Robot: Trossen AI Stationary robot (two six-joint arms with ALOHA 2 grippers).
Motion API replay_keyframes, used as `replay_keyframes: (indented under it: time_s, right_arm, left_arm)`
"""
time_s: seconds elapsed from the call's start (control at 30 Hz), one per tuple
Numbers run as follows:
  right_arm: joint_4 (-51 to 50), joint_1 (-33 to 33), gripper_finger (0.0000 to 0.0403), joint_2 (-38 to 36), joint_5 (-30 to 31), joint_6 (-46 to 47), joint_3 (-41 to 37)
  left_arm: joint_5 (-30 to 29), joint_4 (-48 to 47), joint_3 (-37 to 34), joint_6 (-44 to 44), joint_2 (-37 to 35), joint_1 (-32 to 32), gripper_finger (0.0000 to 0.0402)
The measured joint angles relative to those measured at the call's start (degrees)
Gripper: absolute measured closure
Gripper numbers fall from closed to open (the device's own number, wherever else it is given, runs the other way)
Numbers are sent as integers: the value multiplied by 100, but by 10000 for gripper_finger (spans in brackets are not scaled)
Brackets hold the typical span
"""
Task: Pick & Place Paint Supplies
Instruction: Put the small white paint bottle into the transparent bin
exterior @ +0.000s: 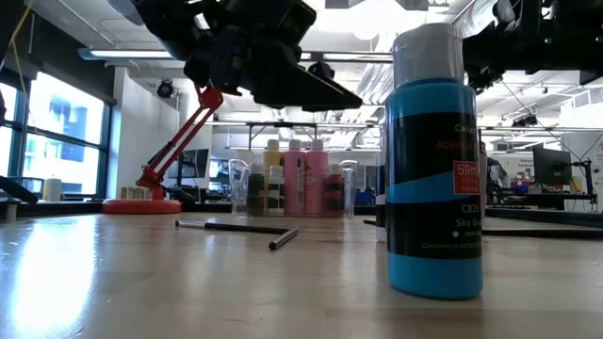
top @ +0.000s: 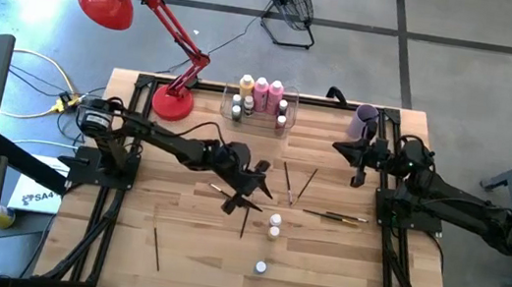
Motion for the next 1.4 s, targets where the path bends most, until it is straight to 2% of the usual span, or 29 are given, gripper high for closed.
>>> replay_keyframes:
  time_s: [0.17,0.43,0.53,0.6,0.83,1.07,1.4]
  right_arm:
    - [22,0,399,0,-250,0,0]
    - [88,0,399,0,-234,-9,0]
    - [123,-2,399,0,-217,-22,0]
    - [123,-1,399,0,-221,-48,0]
    - [132,-2,399,4,-215,-63,0]
    - [162,-2,399,7,-213,-63,0]
    - [206,-2,399,7,-217,-63,0]
  left_arm:
    - [9,15,0,-601,0,19,190]
    - [7,424,59,-821,276,15,190]
    - [-5,269,142,-979,470,6,190]
    - [-33,444,402,-1012,736,-31,190]
    - [35,-388,810,-931,1003,-59,190]
    - [250,-338,825,-927,1012,-144,190]
    - [208,-210,896,-932,1068,-131,190]
